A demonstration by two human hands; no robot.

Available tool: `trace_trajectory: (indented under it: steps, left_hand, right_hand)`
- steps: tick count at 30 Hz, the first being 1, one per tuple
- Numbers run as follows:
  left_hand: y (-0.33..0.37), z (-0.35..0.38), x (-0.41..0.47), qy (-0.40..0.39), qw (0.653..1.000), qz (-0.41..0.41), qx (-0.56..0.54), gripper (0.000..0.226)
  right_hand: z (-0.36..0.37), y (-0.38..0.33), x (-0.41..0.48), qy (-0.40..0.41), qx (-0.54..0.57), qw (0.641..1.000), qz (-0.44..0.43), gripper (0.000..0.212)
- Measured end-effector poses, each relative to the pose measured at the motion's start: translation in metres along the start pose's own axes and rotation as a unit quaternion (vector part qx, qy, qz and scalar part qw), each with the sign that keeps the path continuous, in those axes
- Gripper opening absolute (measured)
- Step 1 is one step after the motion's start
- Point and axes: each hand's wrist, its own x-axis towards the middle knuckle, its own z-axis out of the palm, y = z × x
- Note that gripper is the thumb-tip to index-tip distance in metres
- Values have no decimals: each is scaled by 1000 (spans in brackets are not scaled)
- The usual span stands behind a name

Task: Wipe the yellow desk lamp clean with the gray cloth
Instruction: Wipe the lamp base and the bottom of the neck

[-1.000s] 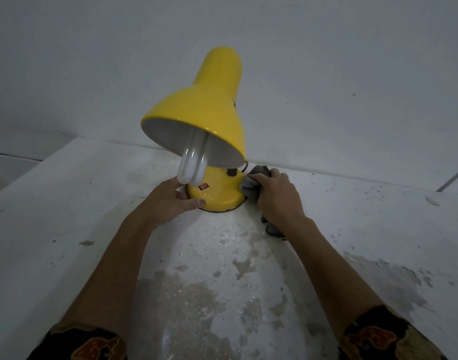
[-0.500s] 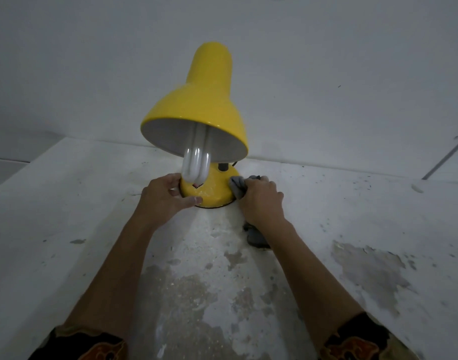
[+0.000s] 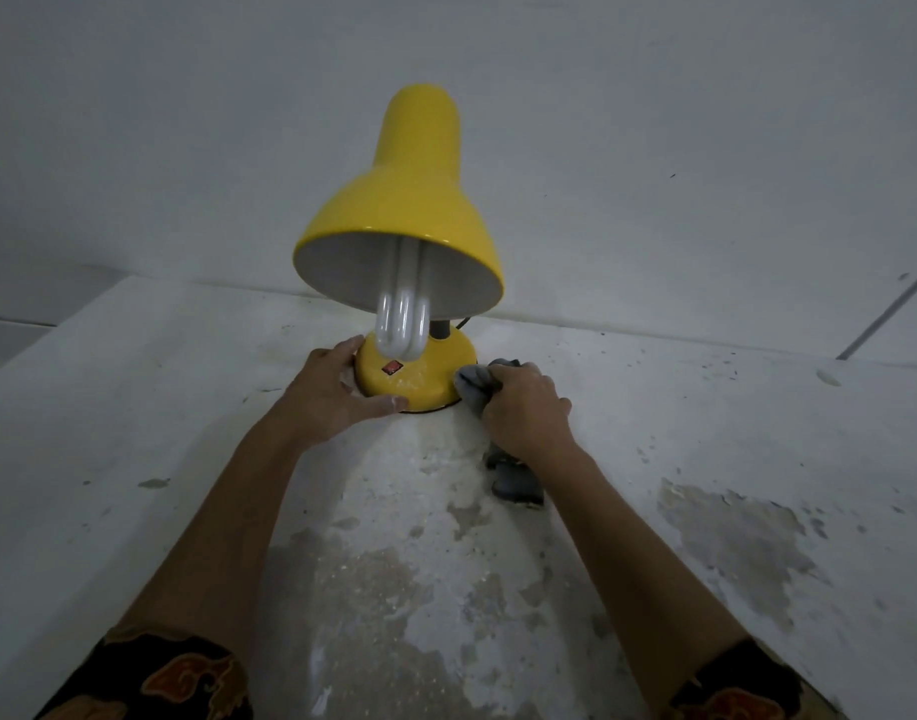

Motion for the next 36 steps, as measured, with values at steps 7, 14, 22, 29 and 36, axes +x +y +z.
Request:
trace_trajectory:
  steps: [7,14,22,29,36]
  left_hand:
    - [32,-4,-22,22,999,9,21,92]
    - [29,2,-19,36,999,18,24,97]
    - [27,4,-15,45,999,9,26,96]
    - [27,16,-12,76,995,12,71,103]
    - [25,18,-11,85,992,4,90,113]
  right_hand:
    - [-2,-4,48,2,64,998,20,13]
    - [22,9,47,72,47,996,20,22]
    - [41,-1,7,131,112,985,25,51]
    - [26,2,35,78,142,985,54,48]
    - [37,0,14,127,103,986,33,40]
